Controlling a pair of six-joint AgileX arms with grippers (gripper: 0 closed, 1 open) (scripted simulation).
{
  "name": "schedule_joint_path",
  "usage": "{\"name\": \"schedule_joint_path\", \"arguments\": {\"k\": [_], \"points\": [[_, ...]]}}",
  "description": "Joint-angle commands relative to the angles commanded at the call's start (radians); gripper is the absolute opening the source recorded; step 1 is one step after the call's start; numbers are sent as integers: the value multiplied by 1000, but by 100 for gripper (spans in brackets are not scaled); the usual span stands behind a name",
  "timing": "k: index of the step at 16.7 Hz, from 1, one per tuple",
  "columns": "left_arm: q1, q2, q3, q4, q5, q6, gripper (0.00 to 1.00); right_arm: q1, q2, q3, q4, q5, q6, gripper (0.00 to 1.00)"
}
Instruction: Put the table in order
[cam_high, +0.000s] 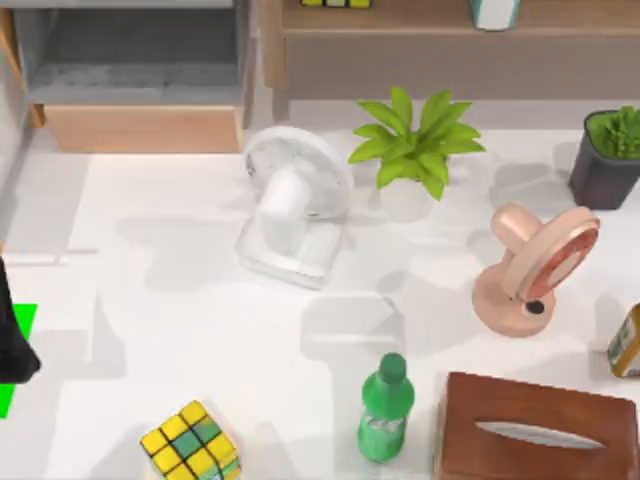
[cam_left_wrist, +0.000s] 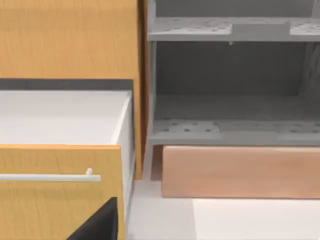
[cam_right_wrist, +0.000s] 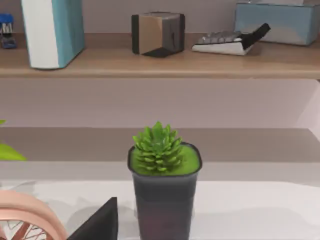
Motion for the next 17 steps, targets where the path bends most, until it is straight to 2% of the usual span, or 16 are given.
{"name": "schedule_joint_path", "arguments": {"k": [4, 8, 12, 17], "points": [[4, 28, 30, -16, 1, 4, 100, 0, 0, 0, 0, 0, 0, 100], [31, 201, 212, -114, 5, 26, 100, 0, 0, 0, 0, 0, 0, 100], [79, 533, 560, -286, 8, 68, 100, 0, 0, 0, 0, 0, 0, 100], [157, 1117, 1136, -578, 8, 140, 100, 0, 0, 0, 0, 0, 0, 100]]}}
